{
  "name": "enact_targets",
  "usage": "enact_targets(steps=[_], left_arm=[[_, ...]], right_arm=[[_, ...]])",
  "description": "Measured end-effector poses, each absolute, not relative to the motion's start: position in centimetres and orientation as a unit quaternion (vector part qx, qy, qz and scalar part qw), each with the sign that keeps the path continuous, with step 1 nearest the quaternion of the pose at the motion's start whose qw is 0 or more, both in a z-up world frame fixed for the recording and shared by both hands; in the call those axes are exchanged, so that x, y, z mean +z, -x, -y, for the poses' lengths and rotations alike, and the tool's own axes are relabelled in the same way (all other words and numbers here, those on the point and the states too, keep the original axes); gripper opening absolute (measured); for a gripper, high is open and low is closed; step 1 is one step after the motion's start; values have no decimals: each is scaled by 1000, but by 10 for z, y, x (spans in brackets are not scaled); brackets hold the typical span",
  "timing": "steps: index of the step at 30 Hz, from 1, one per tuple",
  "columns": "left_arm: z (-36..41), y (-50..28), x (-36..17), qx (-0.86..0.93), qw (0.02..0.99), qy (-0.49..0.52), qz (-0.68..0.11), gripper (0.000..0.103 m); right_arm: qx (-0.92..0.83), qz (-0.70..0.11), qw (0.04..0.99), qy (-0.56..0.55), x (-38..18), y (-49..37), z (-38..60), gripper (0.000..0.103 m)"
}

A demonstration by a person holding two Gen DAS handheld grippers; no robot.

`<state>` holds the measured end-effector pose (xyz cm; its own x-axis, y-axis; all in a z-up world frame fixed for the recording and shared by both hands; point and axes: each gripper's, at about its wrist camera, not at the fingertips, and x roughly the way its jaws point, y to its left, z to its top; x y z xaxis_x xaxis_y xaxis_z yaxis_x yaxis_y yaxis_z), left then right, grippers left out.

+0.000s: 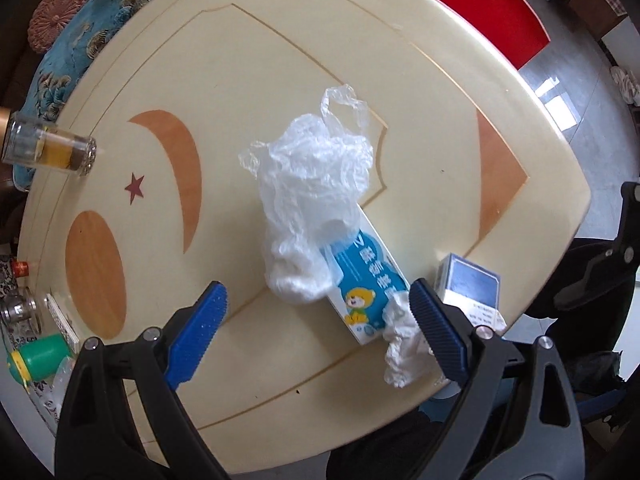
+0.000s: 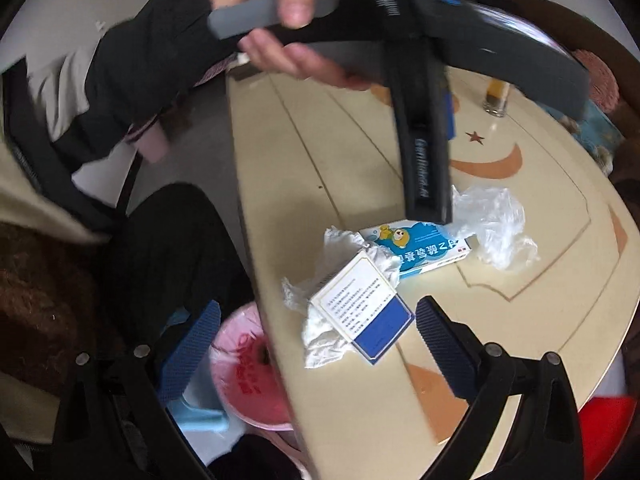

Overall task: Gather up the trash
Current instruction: 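Grasp the plastic bag with the left gripper while the right gripper grasps the white medicine box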

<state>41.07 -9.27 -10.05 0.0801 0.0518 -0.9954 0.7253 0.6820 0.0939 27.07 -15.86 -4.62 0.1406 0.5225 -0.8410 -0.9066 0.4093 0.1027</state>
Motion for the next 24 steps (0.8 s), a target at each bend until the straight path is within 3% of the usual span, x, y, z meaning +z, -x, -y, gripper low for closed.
enact_targets(steps=[24], left_arm=[[102,-468,-145,-263,642,-279,-664,90]], right_arm=[[564,-443,638,280,-103,-302,130,96]])
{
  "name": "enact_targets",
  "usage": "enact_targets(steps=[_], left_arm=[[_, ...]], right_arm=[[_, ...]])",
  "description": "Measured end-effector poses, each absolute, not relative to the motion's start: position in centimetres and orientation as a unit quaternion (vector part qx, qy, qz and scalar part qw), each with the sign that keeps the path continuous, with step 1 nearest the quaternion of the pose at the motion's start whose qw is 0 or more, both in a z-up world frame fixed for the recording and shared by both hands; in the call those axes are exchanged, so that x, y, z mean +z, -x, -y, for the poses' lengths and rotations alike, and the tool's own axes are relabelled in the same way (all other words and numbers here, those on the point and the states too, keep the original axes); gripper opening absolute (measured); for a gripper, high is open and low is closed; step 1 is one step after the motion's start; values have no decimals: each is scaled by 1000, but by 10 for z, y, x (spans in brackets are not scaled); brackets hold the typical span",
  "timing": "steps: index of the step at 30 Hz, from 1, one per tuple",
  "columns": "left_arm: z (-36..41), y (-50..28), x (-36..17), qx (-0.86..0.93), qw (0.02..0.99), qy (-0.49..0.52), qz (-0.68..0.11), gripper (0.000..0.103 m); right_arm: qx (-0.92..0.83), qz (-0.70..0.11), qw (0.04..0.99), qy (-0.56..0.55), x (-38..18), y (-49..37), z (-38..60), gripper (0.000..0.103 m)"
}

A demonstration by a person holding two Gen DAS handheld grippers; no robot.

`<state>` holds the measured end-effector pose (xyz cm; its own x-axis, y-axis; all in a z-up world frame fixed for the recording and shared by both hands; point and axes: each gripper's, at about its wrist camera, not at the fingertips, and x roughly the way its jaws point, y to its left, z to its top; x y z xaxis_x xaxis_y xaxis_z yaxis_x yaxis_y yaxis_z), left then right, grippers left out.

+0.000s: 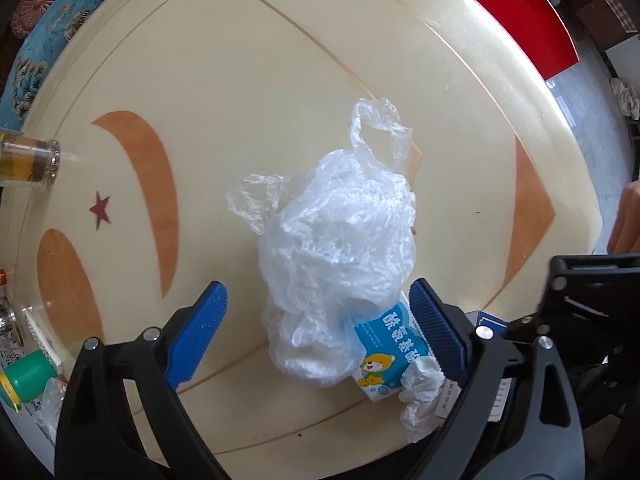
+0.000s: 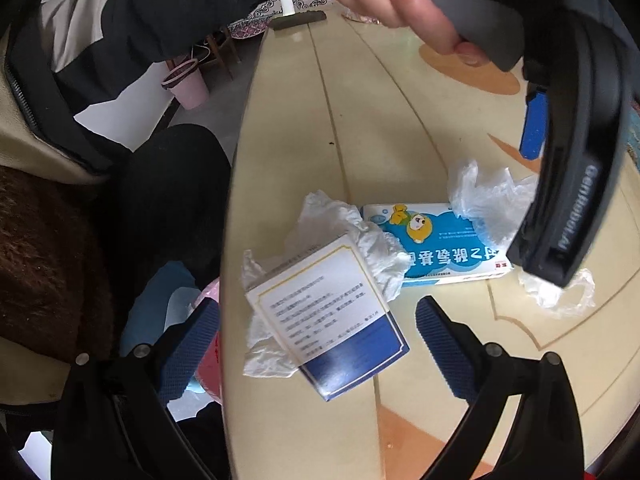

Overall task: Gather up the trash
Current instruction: 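Grasp the plastic bag with the left gripper while the right gripper grasps the white medicine box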

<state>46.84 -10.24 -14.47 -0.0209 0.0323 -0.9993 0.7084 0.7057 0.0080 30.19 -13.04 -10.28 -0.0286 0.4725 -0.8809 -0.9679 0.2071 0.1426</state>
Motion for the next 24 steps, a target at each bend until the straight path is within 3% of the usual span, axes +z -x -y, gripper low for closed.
enact_targets(steps=[10,14,16,18,24], left_arm=[[118,-485,-167,-268,632,-278,-671,90],[126,-488,-170,-277,630,-281,-669,90],[129,-490,-175,-281,628,-286,-667,90],[137,-486,-177,-284,626,-288,-666,89],[146,-481,-182,-290,622,-292,-666,74]], right_arm=[[565,-442,647,259,-124,-316,120,94],[566,-446,651,238,-126,-323,128,77],[565,-452,648,237,-129,-324,127,63],[562,-452,651,237,-130,-323,126,64],[553,-452,668,210,-124,-325,137,63]])
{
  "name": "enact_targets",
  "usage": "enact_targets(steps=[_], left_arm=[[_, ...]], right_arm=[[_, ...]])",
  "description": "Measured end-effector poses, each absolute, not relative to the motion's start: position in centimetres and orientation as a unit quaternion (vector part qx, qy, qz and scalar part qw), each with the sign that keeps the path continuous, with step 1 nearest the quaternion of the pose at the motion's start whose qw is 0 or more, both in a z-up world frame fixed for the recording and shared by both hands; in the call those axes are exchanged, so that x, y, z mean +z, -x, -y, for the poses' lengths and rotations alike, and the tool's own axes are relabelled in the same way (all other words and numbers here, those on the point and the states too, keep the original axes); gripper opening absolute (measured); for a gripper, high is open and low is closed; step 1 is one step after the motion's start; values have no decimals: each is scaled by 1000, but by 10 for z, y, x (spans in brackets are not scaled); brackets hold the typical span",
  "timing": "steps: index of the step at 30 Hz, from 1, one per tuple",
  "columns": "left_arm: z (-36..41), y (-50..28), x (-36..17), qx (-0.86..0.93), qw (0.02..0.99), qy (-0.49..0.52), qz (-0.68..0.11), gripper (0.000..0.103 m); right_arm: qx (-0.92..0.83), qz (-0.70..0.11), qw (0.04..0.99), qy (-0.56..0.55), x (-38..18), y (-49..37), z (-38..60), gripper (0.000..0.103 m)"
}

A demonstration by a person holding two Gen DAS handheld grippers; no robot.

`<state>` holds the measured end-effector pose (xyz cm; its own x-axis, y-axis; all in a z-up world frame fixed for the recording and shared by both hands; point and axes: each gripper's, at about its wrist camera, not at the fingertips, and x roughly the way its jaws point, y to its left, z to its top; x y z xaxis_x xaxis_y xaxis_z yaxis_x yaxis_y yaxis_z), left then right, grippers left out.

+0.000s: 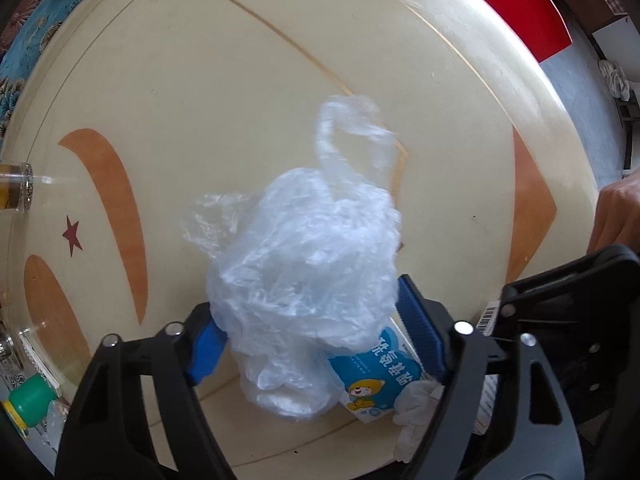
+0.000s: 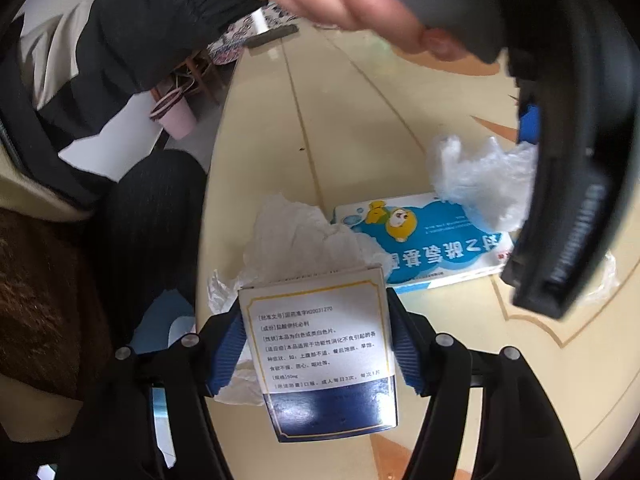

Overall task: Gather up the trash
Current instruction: 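Grasp the plastic bag with the left gripper while the right gripper grasps the white medicine box, then lift the plastic bag and medicine box and carry both over the pink bin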

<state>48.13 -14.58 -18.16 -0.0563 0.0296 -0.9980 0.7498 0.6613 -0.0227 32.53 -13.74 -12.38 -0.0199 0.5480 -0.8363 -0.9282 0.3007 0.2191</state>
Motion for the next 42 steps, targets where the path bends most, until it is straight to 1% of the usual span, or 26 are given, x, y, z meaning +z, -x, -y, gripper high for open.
enact_targets(steps=[1,3,4,11,19,22,29,31,39,42], left_arm=[[147,-482,-183,-289,621,-290,-668,73],[148,-484,-183,-290,622,-284,-670,65],[149,-486,-183,-290,622,-280,-671,65],[145,-490,-179,-285,636,-258,-669,51],[135,-487,-172,-268,662,-231,-661,45],[132,-487,-167,-263,672,-223,-656,41],[117,-475,-160,-245,688,-203,-653,36],[114,-473,-147,-246,689,-197,-652,35],[105,-460,-126,-245,702,-196,-640,35],[86,-460,-107,-245,707,-199,-632,35]], right_arm=[[550,-451,672,205,-122,-326,140,63],[543,-450,681,200,-119,-327,145,63],[540,-451,683,195,-118,-328,147,63],[500,-444,723,177,-108,-330,164,63],[452,-433,766,147,-96,-339,185,63],[424,-425,787,142,-94,-337,188,63],[349,-405,837,117,-89,-330,201,63],[324,-400,850,110,-88,-330,206,63],[266,-384,879,100,-74,-325,210,63],[257,-379,883,102,-67,-318,206,63]])
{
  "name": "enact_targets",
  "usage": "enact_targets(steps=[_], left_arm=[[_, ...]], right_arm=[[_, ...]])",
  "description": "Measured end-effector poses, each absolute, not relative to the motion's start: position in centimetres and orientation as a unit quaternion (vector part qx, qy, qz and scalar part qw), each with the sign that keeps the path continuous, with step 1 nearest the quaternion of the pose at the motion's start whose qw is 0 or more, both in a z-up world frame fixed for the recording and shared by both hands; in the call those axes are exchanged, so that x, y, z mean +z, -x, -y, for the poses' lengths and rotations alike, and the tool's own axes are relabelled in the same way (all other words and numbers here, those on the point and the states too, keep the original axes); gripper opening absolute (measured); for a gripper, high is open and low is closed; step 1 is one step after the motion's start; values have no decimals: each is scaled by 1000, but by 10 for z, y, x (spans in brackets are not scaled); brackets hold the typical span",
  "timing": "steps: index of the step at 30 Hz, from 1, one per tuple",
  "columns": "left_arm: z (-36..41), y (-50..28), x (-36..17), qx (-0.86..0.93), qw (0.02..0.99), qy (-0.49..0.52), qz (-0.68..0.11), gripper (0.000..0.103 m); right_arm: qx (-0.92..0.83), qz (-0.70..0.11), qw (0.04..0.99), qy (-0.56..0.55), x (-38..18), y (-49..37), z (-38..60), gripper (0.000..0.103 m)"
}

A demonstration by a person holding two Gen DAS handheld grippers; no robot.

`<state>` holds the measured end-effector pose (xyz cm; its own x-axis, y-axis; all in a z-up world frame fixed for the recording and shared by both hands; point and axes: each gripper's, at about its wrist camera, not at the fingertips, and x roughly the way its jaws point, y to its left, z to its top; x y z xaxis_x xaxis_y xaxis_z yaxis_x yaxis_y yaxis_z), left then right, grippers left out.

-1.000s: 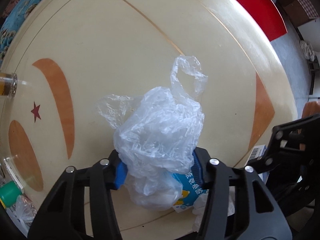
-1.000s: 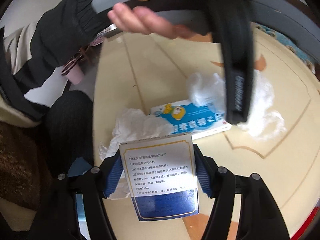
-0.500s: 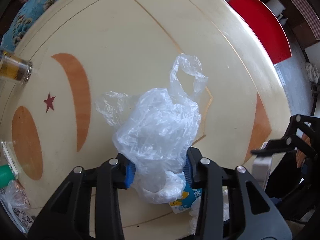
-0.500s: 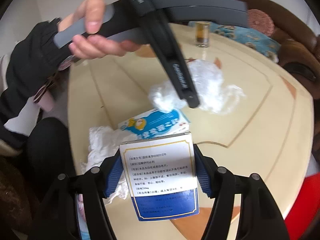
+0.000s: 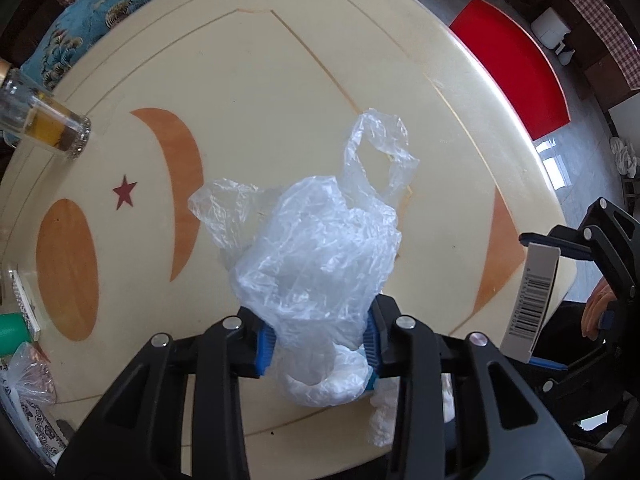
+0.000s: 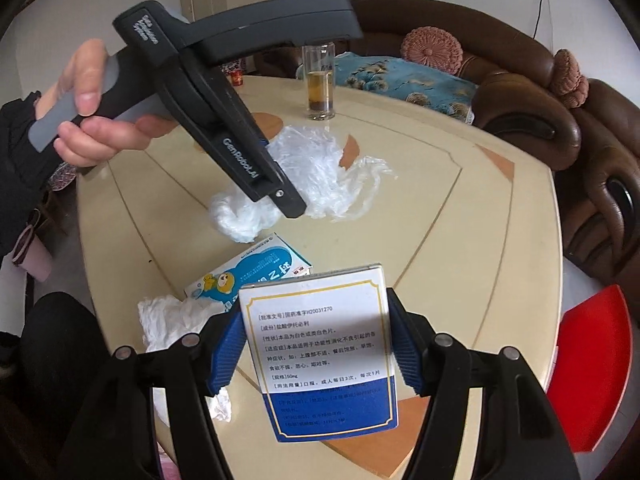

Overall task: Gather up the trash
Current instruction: 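Lift the plastic bag and medicine box and carry both over the pink bin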

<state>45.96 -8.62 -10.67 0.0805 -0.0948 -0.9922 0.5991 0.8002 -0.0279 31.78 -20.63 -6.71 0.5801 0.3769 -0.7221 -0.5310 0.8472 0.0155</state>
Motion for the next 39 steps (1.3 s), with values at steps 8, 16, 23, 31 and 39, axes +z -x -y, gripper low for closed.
enact_targets(steps=[8,16,23,31,39], left_arm=[[75,-426,-71,-242,723,-205,-614,35],[57,-383,-45,-238,741,-212,-591,35],[47,-334,-34,-239,751,-222,-574,35],[34,-281,-27,-247,759,-222,-559,35],[26,-238,-12,-252,773,-229,-536,35]], right_arm=[[256,-369,886,110,-43,-292,198,63],[254,-360,891,112,-20,-261,187,63],[252,-352,895,112,-7,-223,176,63],[245,-341,900,118,8,-187,164,63],[241,-331,905,119,22,-155,156,63]])
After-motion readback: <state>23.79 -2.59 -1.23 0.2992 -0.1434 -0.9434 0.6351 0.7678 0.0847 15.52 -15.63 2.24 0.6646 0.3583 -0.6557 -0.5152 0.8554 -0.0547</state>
